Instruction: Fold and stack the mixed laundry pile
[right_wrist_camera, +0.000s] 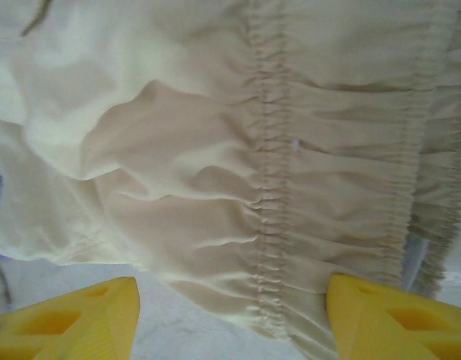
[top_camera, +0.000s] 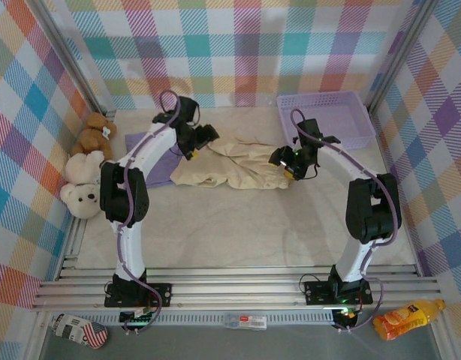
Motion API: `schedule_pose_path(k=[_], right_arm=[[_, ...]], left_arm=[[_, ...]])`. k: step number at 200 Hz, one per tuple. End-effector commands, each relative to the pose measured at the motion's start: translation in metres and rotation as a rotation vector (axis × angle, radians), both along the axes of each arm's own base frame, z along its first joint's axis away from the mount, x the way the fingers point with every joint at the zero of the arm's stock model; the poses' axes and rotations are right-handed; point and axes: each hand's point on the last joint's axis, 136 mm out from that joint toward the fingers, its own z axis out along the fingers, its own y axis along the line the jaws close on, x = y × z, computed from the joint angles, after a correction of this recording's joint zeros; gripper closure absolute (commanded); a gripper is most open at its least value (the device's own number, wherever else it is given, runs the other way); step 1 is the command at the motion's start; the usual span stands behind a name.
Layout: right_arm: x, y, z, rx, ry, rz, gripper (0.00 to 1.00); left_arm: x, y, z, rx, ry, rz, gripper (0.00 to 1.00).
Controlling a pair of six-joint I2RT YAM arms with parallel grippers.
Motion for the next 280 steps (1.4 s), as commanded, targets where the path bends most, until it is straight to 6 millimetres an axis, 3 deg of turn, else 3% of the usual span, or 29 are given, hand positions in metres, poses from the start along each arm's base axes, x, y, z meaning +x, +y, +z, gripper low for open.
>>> schedule_pose_path(k=[1, 23, 33, 46, 74, 100, 109, 130, 144, 181, 226, 241, 262, 280], right_arm=[[0.001, -0.013, -0.014, -0.073, 0.001, 0.023, 0.35], [-0.001, -0.031, -0.037, -0.194, 0.040, 0.022, 0.46], [-0.003, -0.040, -0.048, -0.255, 0.077, 0.027, 0.56], [-0.010, -0.050, -0.058, -0.316, 0.135, 0.028, 0.57], [-0.014, -0.035, -0.060, -0.232, 0.088, 0.077, 0.35], [-0.019, -0.020, -0.065, -0.147, 0.099, 0.090, 0.33], [-0.022, -0.023, -0.072, -0.163, 0.131, 0.077, 0.41], [-0.028, -0.039, -0.086, -0.219, 0.194, 0.029, 0.83], [-0.032, -0.053, -0.087, -0.217, 0.215, -0.014, 1.00], [-0.058, -0.097, -0.069, -0.300, 0.233, -0.036, 1.00], [-0.126, -0.102, -0.060, -0.300, 0.327, 0.011, 1.00], [-0.137, -0.107, -0.060, -0.320, 0.336, -0.002, 0.96], [-0.131, -0.108, -0.050, -0.323, 0.309, 0.009, 0.77], [-0.112, -0.103, -0.023, -0.310, 0.225, 0.027, 0.62]], left_arm=[[0.004, -0.003, -0.044, -0.003, 0.027, 0.037, 0.18], [0.003, 0.002, -0.082, 0.046, 0.065, 0.045, 0.18], [0.000, 0.007, -0.093, 0.082, 0.088, 0.028, 0.18], [-0.005, 0.013, -0.099, 0.138, 0.116, -0.006, 0.17], [-0.016, 0.021, -0.099, 0.206, 0.137, -0.078, 0.16], [-0.024, 0.019, -0.105, 0.198, 0.159, -0.094, 0.15], [-0.026, 0.017, -0.107, 0.198, 0.162, -0.094, 0.15], [-0.033, 0.014, -0.116, 0.208, 0.181, -0.104, 0.15], [-0.042, 0.012, -0.122, 0.222, 0.200, -0.123, 0.15], [-0.083, 0.018, -0.133, 0.312, 0.271, -0.222, 0.14], [-0.162, 0.027, -0.128, 0.360, 0.333, -0.293, 0.12], [-0.181, 0.032, -0.126, 0.382, 0.348, -0.297, 0.12], [-0.183, 0.037, -0.107, 0.390, 0.329, -0.269, 0.10], [-0.168, 0.034, -0.072, 0.391, 0.253, -0.240, 0.06]])
